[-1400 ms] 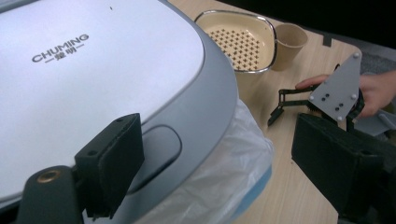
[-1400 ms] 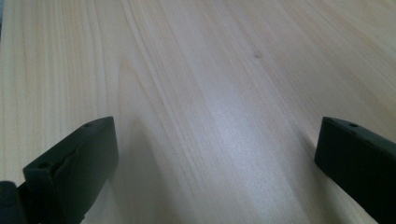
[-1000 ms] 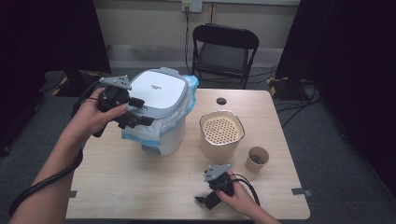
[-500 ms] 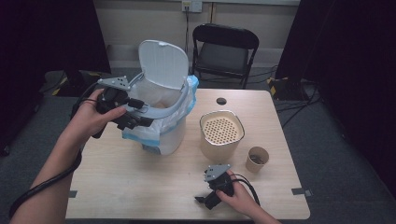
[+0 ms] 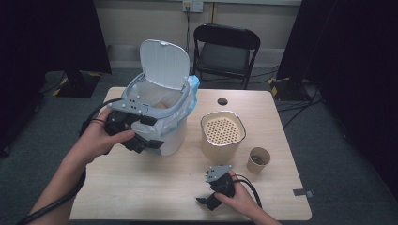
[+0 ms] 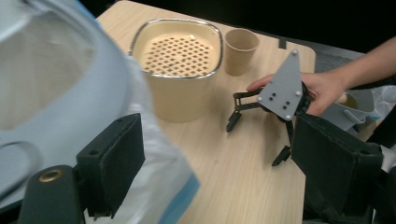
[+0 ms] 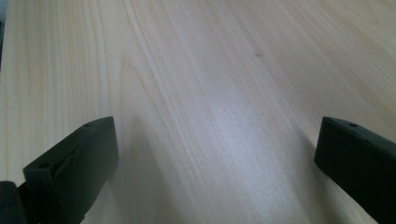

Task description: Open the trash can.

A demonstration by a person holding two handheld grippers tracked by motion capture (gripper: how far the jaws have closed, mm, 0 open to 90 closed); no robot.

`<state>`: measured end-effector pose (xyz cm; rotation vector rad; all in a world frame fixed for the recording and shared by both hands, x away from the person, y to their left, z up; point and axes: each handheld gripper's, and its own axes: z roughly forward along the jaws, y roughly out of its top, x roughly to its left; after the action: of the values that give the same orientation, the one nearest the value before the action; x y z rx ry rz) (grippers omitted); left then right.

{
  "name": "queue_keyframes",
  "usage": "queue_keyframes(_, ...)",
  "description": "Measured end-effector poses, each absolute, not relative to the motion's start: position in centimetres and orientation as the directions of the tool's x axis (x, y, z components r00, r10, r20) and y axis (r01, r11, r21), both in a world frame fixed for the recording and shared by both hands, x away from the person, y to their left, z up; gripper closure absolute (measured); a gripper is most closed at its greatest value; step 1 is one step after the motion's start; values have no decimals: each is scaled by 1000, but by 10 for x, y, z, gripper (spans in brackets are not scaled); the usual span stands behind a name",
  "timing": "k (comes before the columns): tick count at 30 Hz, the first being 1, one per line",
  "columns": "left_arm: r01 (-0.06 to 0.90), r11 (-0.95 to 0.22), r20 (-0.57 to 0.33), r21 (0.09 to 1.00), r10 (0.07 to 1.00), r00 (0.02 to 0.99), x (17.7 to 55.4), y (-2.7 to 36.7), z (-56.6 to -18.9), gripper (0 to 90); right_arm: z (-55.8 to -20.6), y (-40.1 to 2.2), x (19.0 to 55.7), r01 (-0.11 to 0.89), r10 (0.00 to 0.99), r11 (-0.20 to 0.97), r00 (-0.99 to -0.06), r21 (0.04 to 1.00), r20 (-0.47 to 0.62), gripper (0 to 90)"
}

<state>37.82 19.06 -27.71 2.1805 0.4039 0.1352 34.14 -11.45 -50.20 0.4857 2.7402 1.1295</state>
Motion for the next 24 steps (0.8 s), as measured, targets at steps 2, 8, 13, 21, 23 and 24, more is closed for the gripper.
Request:
queue_keyframes(2,232,-553,-54,800,319,946,376,184,-287,168,-502,-115,341,244,347,664,-938,706,-3,0)
queue_keyframes(8,218,-539,-74,814,276,958,371,171,-309,169,-502,-116,342,235,339,668,-941,706,-7,0)
queue_keyframes(13,207,-532,-82,821,249,965,366,163,-327,168,-502,-119,341,242,340,664,-941,708,2,0)
queue_keyframes(21,227,-555,-114,801,231,966,362,157,-366,169,-500,-130,342,247,341,674,-940,696,3,0)
queue_keyframes(23,236,-547,-127,803,230,965,360,156,-373,168,-499,-132,342,254,345,675,-939,693,7,27)
queue_keyframes(24,236,-547,-127,803,230,965,360,156,-373,169,-499,-132,342,254,345,675,-939,693,7,27)
